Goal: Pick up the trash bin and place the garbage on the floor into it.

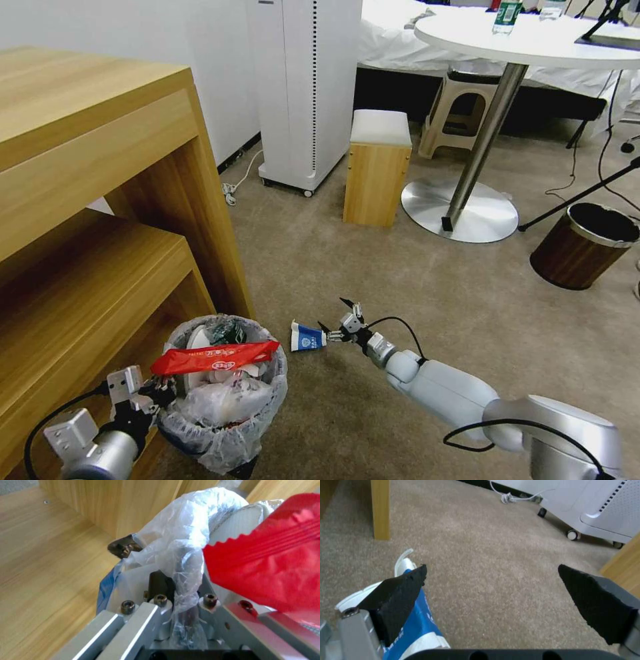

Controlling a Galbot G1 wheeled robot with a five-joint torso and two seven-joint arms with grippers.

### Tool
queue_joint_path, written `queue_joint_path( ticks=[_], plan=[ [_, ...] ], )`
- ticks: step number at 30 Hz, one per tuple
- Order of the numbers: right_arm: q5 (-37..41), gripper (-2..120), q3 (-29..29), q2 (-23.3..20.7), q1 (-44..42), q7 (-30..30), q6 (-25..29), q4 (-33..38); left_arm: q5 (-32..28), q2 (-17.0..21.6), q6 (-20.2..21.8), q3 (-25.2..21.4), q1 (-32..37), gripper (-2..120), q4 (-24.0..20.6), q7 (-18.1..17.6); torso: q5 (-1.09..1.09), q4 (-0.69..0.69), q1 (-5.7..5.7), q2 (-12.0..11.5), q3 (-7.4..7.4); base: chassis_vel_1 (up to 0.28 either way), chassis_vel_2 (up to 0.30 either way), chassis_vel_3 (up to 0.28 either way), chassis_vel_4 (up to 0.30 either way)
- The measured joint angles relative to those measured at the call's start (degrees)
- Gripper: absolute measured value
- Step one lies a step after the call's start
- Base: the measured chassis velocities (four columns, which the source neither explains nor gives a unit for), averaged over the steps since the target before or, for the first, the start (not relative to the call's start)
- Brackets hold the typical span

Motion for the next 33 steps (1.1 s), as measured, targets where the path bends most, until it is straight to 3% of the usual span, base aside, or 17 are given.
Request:
queue_joint_path(
  ticks=[10, 33],
  plan=[
    [-3.2, 100, 2.3, 3.6, -0.6, 0.5, -1.2, -6.1, 0.0, -0.2, -0.2, 0.2, 0.2, 3, -0.3, 0.1, 0.00, -0.01, 0.00, 0.0, 0.00, 0.000, 0.000, 0.000, 0.000],
    [-5.4, 100, 0.7, 5.7, -1.7, 1.9, -5.6, -6.7, -0.5, 0.0, -0.7, 0.2, -0.2, 3, -0.5, 0.3, 0.00, -0.02, 0.00, 0.0, 0.00, 0.000, 0.000, 0.000, 0.000]
  ],
)
